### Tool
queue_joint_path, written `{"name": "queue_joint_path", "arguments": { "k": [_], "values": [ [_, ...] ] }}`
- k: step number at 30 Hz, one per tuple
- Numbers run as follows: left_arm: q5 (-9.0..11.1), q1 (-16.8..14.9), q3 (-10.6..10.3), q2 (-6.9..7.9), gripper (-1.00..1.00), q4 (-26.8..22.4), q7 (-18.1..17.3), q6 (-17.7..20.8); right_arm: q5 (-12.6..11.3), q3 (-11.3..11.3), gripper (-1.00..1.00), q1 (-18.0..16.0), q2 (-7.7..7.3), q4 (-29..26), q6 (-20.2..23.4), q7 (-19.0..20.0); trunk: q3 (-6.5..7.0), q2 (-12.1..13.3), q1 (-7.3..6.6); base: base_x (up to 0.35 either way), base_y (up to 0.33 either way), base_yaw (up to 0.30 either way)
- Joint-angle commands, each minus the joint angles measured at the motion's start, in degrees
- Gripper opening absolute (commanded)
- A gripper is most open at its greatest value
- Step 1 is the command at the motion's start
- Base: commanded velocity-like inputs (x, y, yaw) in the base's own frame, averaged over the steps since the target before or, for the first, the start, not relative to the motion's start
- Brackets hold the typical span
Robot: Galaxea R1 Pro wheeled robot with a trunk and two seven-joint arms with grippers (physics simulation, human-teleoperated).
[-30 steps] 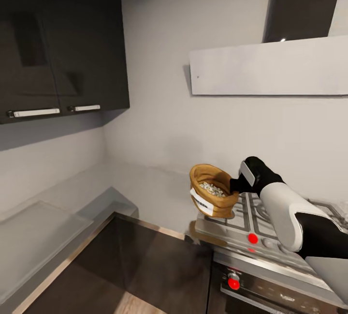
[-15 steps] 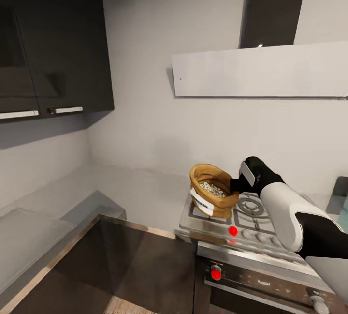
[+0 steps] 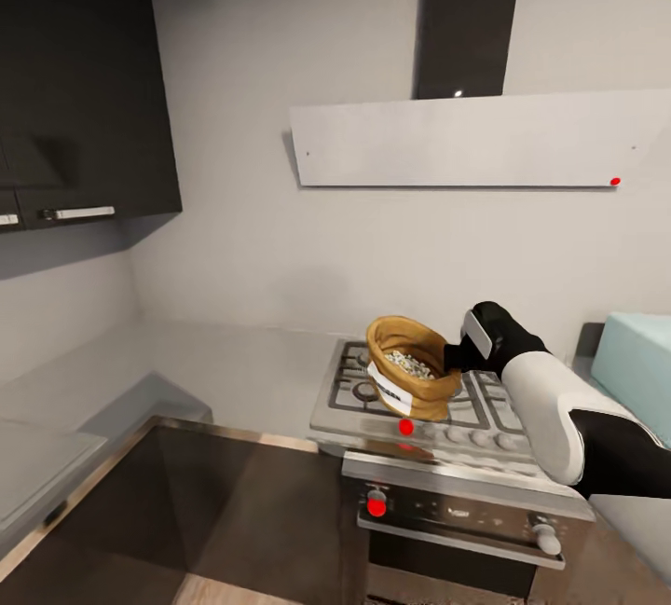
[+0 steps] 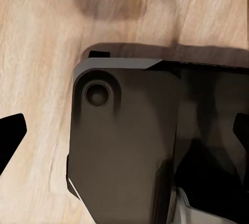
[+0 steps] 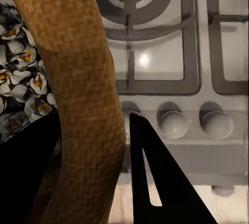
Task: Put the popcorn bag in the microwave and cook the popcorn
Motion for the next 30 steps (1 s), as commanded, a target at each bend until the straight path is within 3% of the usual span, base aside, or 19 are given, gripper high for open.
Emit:
{"name": "queue_joint_path", "arguments": {
  "k": [1, 30],
  "values": [
    [0.07, 0.00, 0.41, -0.03, 1.00, -0.02, 0.05, 0.01, -0.02, -0.42, -1.00, -0.03, 0.05, -0.05, 0.14, -0.27, -0.02, -0.03, 0.01, -0.001, 0.000, -0.283],
    [0.07, 0.00, 0.41, 0.06, 1.00, -0.02, 0.04, 0.01, -0.10, -0.42, -1.00, -0.03, -0.31, -0.05, 0.08, -0.19, -0.02, -0.03, 0.01, -0.013, 0.001, -0.284]
  ]
}}
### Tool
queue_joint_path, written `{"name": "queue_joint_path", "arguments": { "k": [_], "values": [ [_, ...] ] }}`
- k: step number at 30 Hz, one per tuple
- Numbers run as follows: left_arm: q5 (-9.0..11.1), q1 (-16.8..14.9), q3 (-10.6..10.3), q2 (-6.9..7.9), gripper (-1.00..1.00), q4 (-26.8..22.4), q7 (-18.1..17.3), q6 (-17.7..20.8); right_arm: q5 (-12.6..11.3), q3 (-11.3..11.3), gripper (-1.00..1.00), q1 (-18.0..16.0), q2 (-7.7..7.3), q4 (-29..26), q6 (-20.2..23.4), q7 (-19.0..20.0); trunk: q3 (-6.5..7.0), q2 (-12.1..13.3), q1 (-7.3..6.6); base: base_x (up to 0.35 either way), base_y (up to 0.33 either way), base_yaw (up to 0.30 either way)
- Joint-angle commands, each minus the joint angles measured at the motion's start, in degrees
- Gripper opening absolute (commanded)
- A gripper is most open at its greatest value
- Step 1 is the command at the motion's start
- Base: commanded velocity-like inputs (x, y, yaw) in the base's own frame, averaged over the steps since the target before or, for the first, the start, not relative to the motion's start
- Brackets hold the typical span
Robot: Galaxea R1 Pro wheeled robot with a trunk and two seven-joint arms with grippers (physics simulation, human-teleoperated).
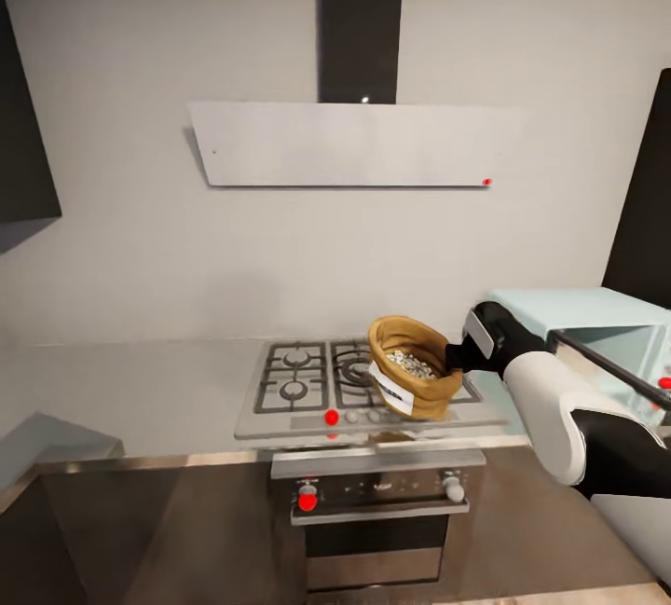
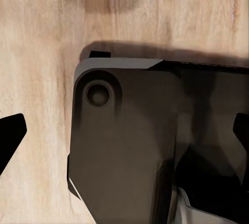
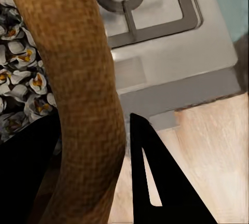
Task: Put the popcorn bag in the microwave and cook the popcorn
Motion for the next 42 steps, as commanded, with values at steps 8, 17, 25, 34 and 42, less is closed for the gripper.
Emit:
{"name": "queue_joint_path", "arguments": {
  "k": [8, 17, 25, 34, 42],
  "values": [
    [0.07, 0.00, 0.41, -0.03, 1.00, -0.02, 0.06, 0.01, -0.04, -0.37, -1.00, -0.02, 0.05, -0.05, 0.13, -0.27, -0.02, -0.03, 0.00, -0.192, 0.011, -0.262],
    [0.07, 0.00, 0.41, -0.03, 1.00, -0.02, 0.06, 0.01, -0.04, -0.34, -1.00, 0.02, 0.05, -0.05, 0.14, -0.27, -0.02, -0.03, 0.00, -0.192, 0.000, -0.020],
    [0.07, 0.00, 0.41, -0.03, 1.00, -0.02, 0.06, 0.01, -0.04, -0.34, -1.00, 0.00, 0.05, -0.05, 0.13, -0.28, -0.02, -0.03, 0.00, -0.266, 0.000, 0.000],
    [0.07, 0.00, 0.41, -0.03, 1.00, -0.02, 0.06, 0.01, -0.04, -0.34, -1.00, 0.00, 0.05, -0.05, 0.13, -0.26, -0.02, -0.03, 0.00, -0.136, 0.057, -0.205],
    [0.07, 0.00, 0.41, -0.03, 1.00, -0.02, 0.06, 0.01, -0.04, -0.34, -1.00, 0.01, 0.05, -0.05, 0.14, -0.28, -0.02, -0.03, 0.00, -0.009, 0.007, -0.279]
  ]
}}
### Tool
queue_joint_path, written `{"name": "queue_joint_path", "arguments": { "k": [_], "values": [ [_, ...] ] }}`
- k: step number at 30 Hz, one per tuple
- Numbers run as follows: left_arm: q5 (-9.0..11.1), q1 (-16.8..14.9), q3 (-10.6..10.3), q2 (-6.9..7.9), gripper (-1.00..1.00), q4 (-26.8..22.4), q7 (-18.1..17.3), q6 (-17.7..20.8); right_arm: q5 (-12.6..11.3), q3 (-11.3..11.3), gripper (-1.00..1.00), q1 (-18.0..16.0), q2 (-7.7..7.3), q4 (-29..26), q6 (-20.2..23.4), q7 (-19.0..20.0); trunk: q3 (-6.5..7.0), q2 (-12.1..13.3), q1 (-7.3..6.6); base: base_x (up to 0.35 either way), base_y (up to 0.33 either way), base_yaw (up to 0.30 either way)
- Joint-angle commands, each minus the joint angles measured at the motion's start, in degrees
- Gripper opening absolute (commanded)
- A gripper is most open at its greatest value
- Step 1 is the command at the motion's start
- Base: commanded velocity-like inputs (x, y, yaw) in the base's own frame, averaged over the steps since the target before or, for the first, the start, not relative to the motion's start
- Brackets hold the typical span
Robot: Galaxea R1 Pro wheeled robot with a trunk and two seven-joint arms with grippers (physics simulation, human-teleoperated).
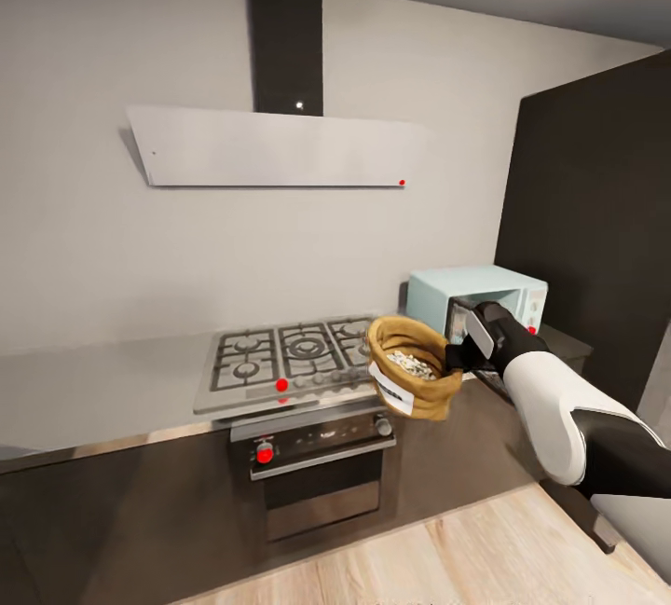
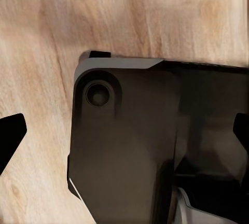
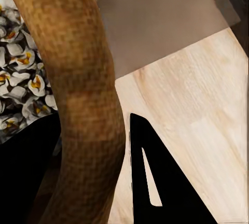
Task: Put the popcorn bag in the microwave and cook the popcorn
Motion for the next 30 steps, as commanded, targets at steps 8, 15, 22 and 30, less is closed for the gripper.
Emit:
{"name": "queue_joint_path", "arguments": {
  "k": [8, 15, 22, 30],
  "values": [
    [0.07, 0.00, 0.41, -0.03, 1.00, -0.02, 0.05, 0.01, -0.03, -0.44, -1.00, -0.02, 0.05, -0.05, 0.14, -0.26, -0.23, -0.03, 0.01, 0.000, 0.000, -0.276],
    [0.07, 0.00, 0.41, -0.03, 1.00, -0.02, 0.05, 0.01, -0.03, -0.45, -1.00, -0.04, 0.05, -0.05, 0.14, -0.29, -0.49, -0.03, 0.01, 0.000, 0.000, -0.168],
    [0.07, 0.00, 0.41, -0.10, 1.00, -0.02, 0.05, 0.01, -0.03, -0.45, -1.00, -0.05, 0.05, -0.05, 0.14, -0.27, -0.49, -0.03, 0.01, 0.000, 0.000, -0.004],
    [0.07, 0.00, 0.41, -0.20, 1.00, -0.02, 0.05, 0.01, -0.03, -0.46, -1.00, -0.01, 0.05, -0.05, 0.14, -0.26, -0.49, -0.03, 0.01, -0.111, -0.049, 0.000]
  ]
}}
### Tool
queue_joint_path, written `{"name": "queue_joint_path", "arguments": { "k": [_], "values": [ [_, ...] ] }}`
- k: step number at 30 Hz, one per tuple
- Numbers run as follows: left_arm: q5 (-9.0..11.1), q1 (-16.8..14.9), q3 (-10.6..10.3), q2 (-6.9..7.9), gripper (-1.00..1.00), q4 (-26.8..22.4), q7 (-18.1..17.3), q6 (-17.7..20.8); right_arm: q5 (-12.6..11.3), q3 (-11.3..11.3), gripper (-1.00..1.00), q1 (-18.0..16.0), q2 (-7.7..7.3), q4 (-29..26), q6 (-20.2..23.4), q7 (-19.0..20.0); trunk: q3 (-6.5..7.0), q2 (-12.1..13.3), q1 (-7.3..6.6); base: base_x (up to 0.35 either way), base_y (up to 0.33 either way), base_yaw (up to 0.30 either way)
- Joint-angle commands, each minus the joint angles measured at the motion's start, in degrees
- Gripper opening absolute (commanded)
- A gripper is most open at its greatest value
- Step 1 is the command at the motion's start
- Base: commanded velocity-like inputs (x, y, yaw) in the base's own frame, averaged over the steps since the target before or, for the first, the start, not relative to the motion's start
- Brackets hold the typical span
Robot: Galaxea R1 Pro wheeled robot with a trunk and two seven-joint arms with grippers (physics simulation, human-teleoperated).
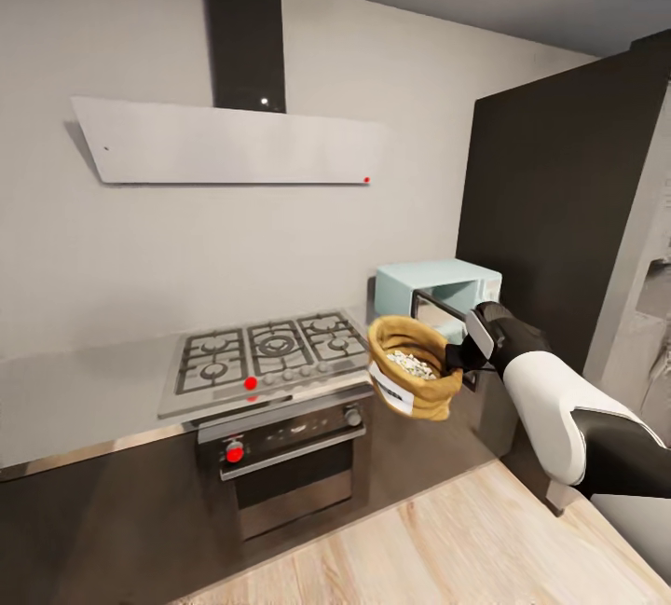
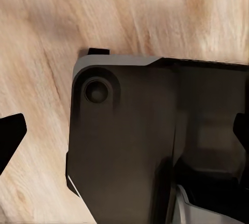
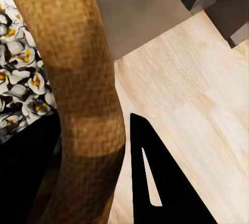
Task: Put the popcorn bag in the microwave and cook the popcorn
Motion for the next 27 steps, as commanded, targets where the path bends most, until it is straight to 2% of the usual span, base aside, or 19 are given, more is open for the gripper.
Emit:
{"name": "queue_joint_path", "arguments": {
  "k": [1, 17, 27],
  "values": [
    [0.07, 0.00, 0.41, -0.03, 1.00, -0.02, 0.07, 0.01, -0.04, -0.41, -1.00, -0.01, 0.04, -0.05, 0.14, -0.25, -0.02, -0.03, -0.01, -0.252, -0.158, 0.000],
    [0.07, 0.00, 0.40, -0.04, 1.00, -0.02, 0.07, 0.01, -0.04, -0.38, -1.00, -0.03, 0.04, -0.05, 0.11, -0.24, -0.02, -0.03, -0.01, -0.230, -0.219, 0.000],
    [0.07, 0.00, 0.41, -0.03, 1.00, -0.02, 0.07, -0.01, -0.04, -0.42, -1.00, 0.00, 0.04, -0.05, 0.12, -0.24, -0.02, -0.03, -0.01, -0.090, -0.291, 0.000]
  ]
}}
